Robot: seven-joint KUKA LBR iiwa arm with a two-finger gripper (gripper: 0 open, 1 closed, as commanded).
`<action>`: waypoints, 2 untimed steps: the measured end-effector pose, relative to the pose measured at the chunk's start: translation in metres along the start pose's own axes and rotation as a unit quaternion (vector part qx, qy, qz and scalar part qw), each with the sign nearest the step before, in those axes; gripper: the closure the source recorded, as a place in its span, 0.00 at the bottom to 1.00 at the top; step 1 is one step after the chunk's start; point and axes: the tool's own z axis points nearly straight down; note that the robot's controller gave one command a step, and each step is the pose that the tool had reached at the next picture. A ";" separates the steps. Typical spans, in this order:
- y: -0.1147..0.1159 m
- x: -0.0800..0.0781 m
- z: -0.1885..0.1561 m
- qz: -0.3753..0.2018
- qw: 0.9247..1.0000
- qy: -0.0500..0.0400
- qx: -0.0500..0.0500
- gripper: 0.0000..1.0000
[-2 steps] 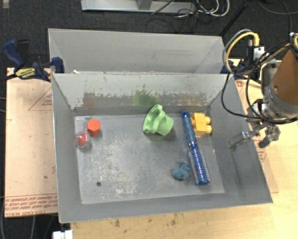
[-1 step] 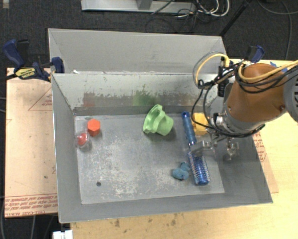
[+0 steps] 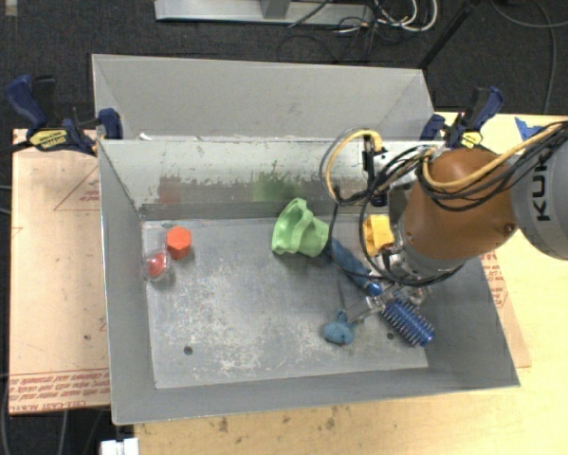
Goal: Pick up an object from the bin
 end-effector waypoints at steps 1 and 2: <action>0.001 0.001 0.001 0.000 1.000 0.000 -0.001 1.00; 0.007 0.011 -0.151 -0.048 0.999 0.002 0.002 1.00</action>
Offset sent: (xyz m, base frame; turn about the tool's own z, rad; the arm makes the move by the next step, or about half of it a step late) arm 0.0000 0.0000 0.0000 0.0000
